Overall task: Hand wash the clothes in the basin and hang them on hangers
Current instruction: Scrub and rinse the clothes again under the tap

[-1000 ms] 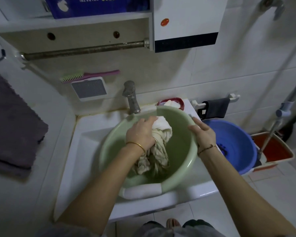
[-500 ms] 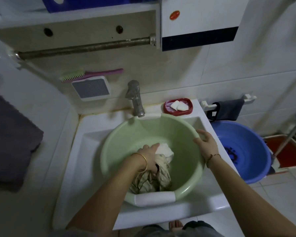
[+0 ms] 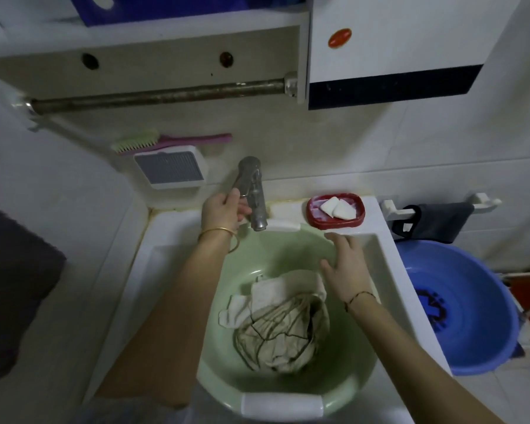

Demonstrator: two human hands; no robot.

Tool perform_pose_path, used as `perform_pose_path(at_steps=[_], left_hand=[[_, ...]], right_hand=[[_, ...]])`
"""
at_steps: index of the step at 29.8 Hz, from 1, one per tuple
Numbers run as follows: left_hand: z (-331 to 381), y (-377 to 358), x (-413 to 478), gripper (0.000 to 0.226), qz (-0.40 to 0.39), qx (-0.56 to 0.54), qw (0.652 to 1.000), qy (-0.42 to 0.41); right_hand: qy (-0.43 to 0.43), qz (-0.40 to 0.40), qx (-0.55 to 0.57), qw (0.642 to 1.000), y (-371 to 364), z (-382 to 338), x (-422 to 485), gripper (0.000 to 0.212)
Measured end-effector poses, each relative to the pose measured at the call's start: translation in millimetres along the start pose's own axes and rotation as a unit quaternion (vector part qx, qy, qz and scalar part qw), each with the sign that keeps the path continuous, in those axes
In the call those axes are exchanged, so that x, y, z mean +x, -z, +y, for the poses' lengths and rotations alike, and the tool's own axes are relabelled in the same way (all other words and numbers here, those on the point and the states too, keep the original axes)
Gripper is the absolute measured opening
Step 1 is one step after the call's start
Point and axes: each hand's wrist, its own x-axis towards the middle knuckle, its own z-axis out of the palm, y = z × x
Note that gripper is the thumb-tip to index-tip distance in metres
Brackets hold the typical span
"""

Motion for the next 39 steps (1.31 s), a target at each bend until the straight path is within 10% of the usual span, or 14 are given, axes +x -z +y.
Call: perform_pose_path(at_steps=[23, 39], left_hand=[[14.8, 6.5, 17.8, 0.036, -0.020, -0.004, 0.996, -0.087], [9.1, 3.7, 29.0, 0.037, -0.023, -0.019, 0.994, -0.101]], right_hand=[[-0.048, -0.166, -0.124, 0.977, -78.3, -14.2, 19.9, 0.049], [-0.057, -0.399, -0.282, 0.871, -90.5, -10.2, 5.5, 0.045]])
